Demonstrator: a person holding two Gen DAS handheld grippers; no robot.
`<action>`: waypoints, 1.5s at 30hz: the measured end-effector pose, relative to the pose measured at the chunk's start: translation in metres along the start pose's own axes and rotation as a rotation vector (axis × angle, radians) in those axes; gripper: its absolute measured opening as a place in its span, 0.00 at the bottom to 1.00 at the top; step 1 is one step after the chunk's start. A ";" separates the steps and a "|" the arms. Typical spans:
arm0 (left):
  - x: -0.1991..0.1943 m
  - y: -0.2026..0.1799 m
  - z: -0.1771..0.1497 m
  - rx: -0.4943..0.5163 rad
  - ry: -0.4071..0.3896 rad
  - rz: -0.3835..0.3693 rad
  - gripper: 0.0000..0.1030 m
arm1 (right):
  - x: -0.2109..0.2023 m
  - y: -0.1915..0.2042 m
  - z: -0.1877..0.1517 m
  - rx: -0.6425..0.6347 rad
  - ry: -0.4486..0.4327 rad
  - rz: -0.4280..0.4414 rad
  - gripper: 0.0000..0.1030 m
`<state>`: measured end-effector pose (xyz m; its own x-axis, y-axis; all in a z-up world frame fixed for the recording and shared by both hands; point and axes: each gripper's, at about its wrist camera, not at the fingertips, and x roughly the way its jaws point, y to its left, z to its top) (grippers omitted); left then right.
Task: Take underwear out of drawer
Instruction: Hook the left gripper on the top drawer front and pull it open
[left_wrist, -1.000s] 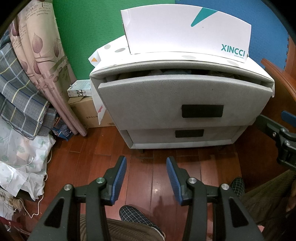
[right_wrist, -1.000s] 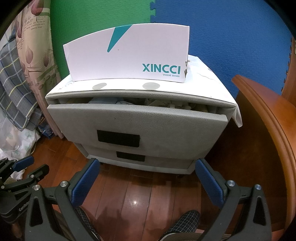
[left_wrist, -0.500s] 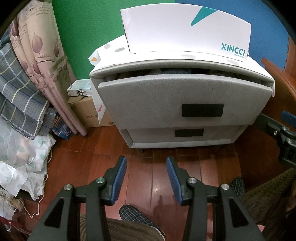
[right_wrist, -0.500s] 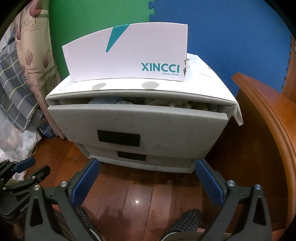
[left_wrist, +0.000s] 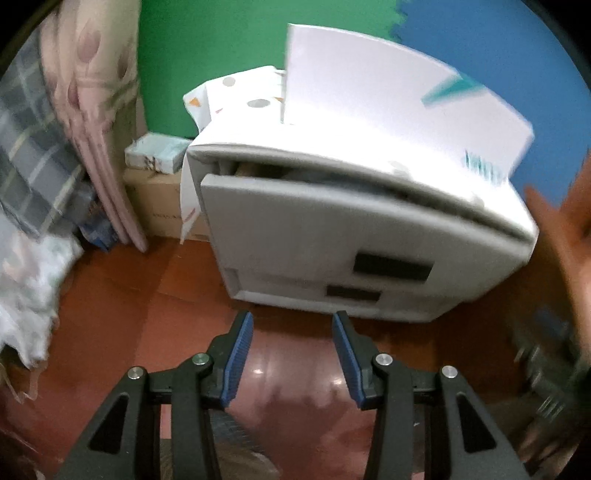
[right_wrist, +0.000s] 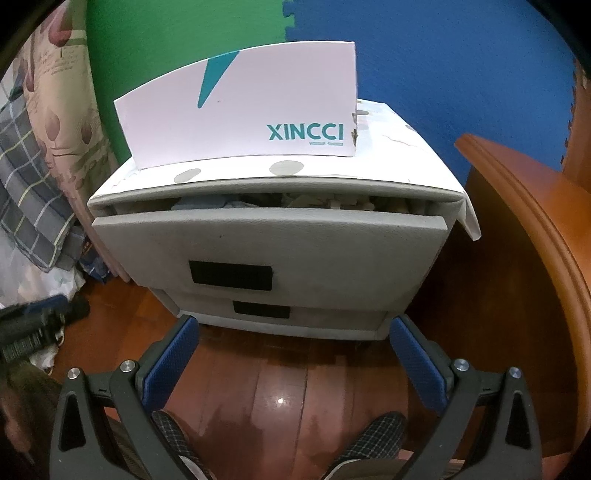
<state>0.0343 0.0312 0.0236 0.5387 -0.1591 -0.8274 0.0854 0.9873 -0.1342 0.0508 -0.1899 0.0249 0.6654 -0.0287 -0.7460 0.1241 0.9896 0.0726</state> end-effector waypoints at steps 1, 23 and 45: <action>0.001 0.008 0.010 -0.063 0.007 -0.048 0.44 | 0.000 -0.002 0.000 0.007 0.001 0.002 0.99; 0.070 0.042 0.094 -0.498 0.133 -0.244 0.57 | 0.002 -0.028 0.001 0.108 0.017 0.010 0.99; 0.117 0.074 0.081 -0.624 0.151 -0.253 0.94 | 0.008 -0.030 0.000 0.121 0.044 0.015 0.99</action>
<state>0.1709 0.0858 -0.0389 0.4394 -0.4272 -0.7902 -0.3302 0.7413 -0.5843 0.0520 -0.2197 0.0169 0.6349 -0.0056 -0.7726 0.2040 0.9657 0.1607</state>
